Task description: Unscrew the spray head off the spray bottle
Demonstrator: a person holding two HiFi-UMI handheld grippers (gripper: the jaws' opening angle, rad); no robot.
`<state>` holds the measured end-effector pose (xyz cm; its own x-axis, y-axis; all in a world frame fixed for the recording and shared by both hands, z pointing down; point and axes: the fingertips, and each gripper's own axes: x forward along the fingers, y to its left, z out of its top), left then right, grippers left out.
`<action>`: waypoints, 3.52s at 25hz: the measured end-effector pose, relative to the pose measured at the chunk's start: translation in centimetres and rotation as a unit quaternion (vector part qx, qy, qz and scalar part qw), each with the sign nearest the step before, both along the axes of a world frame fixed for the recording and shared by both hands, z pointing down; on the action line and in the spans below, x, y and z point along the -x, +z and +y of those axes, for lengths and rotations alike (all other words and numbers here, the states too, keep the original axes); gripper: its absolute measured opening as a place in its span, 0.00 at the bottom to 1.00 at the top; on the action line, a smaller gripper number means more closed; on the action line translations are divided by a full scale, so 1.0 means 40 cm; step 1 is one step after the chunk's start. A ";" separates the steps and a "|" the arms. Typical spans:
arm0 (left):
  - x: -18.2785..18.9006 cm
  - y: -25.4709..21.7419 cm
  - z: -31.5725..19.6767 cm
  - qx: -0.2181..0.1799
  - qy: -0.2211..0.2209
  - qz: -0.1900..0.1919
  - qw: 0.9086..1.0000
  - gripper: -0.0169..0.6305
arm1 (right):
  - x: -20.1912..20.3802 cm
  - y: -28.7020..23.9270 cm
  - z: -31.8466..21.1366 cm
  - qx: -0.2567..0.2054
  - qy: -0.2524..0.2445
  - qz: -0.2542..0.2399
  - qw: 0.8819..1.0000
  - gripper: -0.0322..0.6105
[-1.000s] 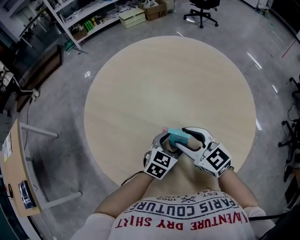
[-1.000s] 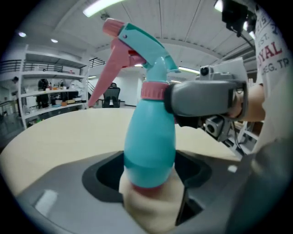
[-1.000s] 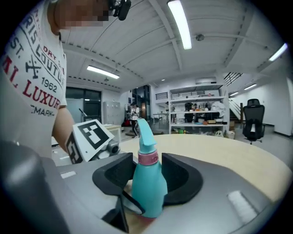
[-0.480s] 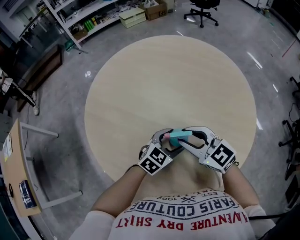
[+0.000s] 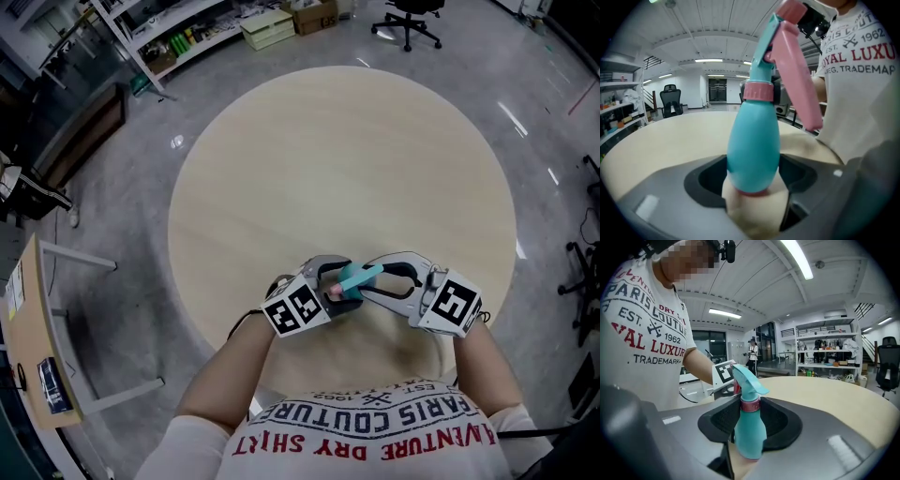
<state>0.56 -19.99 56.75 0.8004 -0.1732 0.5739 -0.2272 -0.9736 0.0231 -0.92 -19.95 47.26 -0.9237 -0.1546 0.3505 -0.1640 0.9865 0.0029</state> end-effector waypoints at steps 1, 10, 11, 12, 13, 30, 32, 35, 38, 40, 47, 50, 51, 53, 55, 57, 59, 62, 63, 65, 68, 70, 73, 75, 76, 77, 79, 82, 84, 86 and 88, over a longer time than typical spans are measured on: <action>-0.003 0.001 -0.002 0.001 -0.014 0.001 1.000 0.55 | -0.002 0.000 -0.001 -0.002 0.013 -0.003 1.000 0.26; -0.021 0.005 -0.006 0.007 -0.195 0.002 0.981 0.55 | -0.011 0.002 -0.006 -0.012 0.191 -0.025 0.981 0.29; -0.023 0.005 -0.008 0.007 -0.212 0.003 0.977 0.55 | -0.013 0.005 -0.008 -0.016 0.202 -0.025 0.979 0.28; -0.024 0.005 -0.009 0.007 -0.227 0.003 0.974 0.55 | -0.013 0.006 -0.009 -0.019 0.209 -0.024 0.977 0.28; -0.023 0.004 -0.009 0.006 -0.239 0.003 0.971 0.55 | -0.012 0.006 -0.009 -0.021 0.214 -0.022 0.976 0.27; 0.010 0.003 0.064 0.009 0.068 -0.015 0.998 0.55 | 0.021 -0.007 0.057 0.013 -0.026 -0.018 0.999 0.25; 0.009 0.003 0.058 0.014 0.067 -0.017 0.998 0.55 | 0.018 -0.006 0.049 0.015 -0.028 -0.018 0.999 0.26; 0.008 0.003 0.047 0.013 0.030 -0.008 0.999 0.55 | 0.013 -0.009 0.040 0.035 0.010 -0.028 0.999 0.27; 0.015 0.006 0.028 0.021 -0.043 0.007 0.999 0.55 | -0.013 -0.010 0.033 0.047 0.051 -0.048 0.996 0.32; 0.024 0.007 0.016 0.026 -0.098 0.016 0.995 0.55 | -0.035 -0.005 0.031 0.053 0.073 -0.051 0.995 0.34; 0.021 0.008 -0.004 -0.001 -0.224 0.005 0.975 0.55 | -0.024 -0.037 0.060 0.034 0.140 -0.059 0.988 0.46; 0.017 0.009 -0.003 0.001 -0.266 0.003 0.964 0.55 | -0.006 -0.024 0.044 0.009 0.199 -0.047 0.979 0.43; 0.017 0.009 -0.002 0.002 -0.278 0.002 0.961 0.55 | -0.004 -0.021 0.037 0.002 0.219 -0.044 0.975 0.39; 0.015 0.009 -0.002 0.002 -0.297 0.003 0.955 0.55 | -0.002 -0.018 0.025 -0.015 0.246 -0.036 0.968 0.37; 0.015 0.009 0.000 0.001 -0.310 0.005 0.951 0.55 | 0.007 -0.014 0.022 -0.026 0.255 -0.027 0.966 0.36; 0.014 0.006 0.002 -0.001 -0.315 0.005 0.949 0.55 | 0.014 -0.012 0.017 -0.034 0.265 -0.018 0.963 0.33; 0.011 0.005 0.002 -0.001 -0.316 0.005 0.949 0.55 | 0.012 -0.011 0.009 -0.046 0.276 -0.012 0.960 0.26; 0.010 0.003 0.005 0.000 -0.300 0.010 0.954 0.55 | 0.012 -0.010 0.011 -0.048 0.263 -0.010 0.964 0.25; 0.012 0.002 0.009 -0.002 -0.287 0.011 0.958 0.55 | 0.015 -0.009 0.016 -0.045 0.248 -0.009 0.968 0.25; 0.015 0.003 0.021 -0.007 -0.243 0.015 0.970 0.55 | 0.020 -0.007 0.028 -0.039 0.203 -0.008 0.978 0.25; 0.015 0.008 0.042 -0.015 -0.127 0.017 0.992 0.55 | 0.030 -0.010 0.048 -0.028 0.107 -0.010 0.994 0.25; 0.017 0.007 0.062 -0.012 -0.035 0.014 0.999 0.55 | 0.036 -0.009 0.066 -0.009 0.039 -0.008 0.999 0.25; 0.026 0.007 0.092 0.004 0.067 0.000 0.998 0.55 | 0.044 -0.008 0.086 0.034 -0.028 -0.005 0.999 0.25; 0.033 0.008 0.095 0.008 0.095 -0.011 0.995 0.55 | 0.052 -0.011 0.088 0.055 -0.049 -0.009 0.997 0.25; 0.036 0.007 0.092 0.008 0.100 -0.013 0.995 0.55 | 0.055 -0.012 0.087 0.061 -0.056 -0.012 0.996 0.25; 0.037 0.006 0.090 0.008 0.101 -0.013 0.995 0.55 | 0.057 -0.012 0.085 0.067 -0.060 -0.016 0.996 0.25; 0.037 0.007 0.084 0.006 0.094 -0.007 0.996 0.55 | 0.057 -0.011 0.080 0.075 -0.063 -0.026 0.995 0.25; 0.034 0.009 0.084 0.010 0.071 0.006 0.997 0.55 | 0.051 -0.009 0.076 0.064 -0.055 -0.023 0.996 0.25; 0.034 0.010 0.090 0.011 0.049 0.012 0.999 0.55 | 0.046 -0.016 0.080 0.059 -0.039 -0.023 0.997 0.25; 0.030 0.005 0.089 0.001 0.031 0.011 0.999 0.55 | 0.040 -0.018 0.086 0.056 -0.031 -0.027 0.998 0.25; 0.024 0.004 0.095 -0.003 0.012 0.012 1.000 0.55 | 0.038 -0.016 0.098 0.057 -0.017 -0.036 0.998 0.25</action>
